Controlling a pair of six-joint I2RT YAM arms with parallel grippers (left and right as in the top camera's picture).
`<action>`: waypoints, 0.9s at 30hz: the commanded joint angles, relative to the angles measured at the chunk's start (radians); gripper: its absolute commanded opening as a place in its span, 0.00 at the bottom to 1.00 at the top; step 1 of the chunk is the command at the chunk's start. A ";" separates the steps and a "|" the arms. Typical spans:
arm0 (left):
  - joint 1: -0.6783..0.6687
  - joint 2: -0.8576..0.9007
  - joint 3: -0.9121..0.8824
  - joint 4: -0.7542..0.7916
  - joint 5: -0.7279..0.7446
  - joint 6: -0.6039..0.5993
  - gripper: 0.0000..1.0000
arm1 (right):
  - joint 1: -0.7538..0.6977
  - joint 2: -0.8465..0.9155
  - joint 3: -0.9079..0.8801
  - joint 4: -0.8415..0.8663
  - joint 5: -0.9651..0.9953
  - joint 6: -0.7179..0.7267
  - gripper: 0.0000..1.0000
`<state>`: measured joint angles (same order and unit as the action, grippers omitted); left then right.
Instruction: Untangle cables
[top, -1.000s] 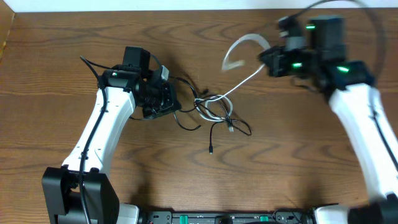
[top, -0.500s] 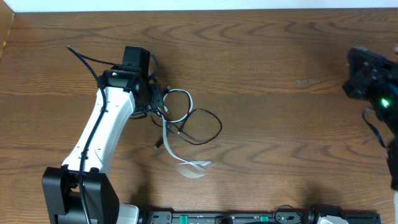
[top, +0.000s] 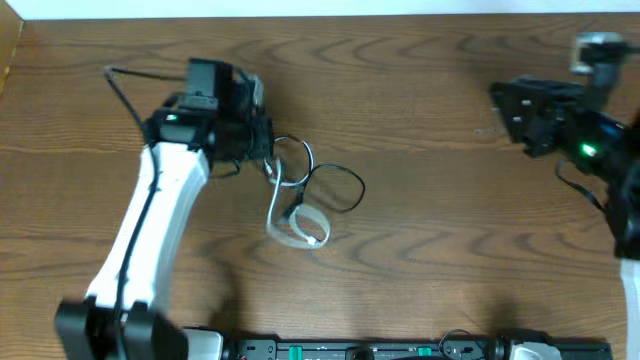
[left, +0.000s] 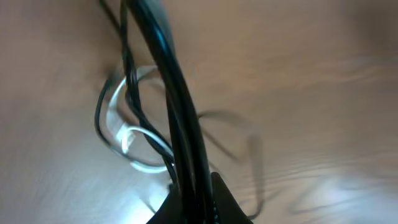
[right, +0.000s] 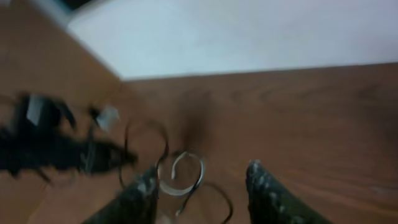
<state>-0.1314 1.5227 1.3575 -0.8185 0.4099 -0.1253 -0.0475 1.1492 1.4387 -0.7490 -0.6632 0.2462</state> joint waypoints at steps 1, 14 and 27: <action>0.004 -0.149 0.091 0.048 0.219 0.023 0.07 | 0.079 0.048 0.008 0.005 -0.066 -0.045 0.48; 0.004 -0.293 0.092 0.132 0.472 -0.008 0.07 | 0.319 0.229 0.008 0.114 -0.043 -0.045 0.67; 0.004 -0.222 0.092 0.117 0.524 -0.024 0.07 | 0.508 0.380 0.008 0.163 -0.047 -0.050 0.70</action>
<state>-0.1314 1.2953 1.4425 -0.7040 0.9016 -0.1532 0.4355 1.5131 1.4387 -0.5884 -0.6975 0.2138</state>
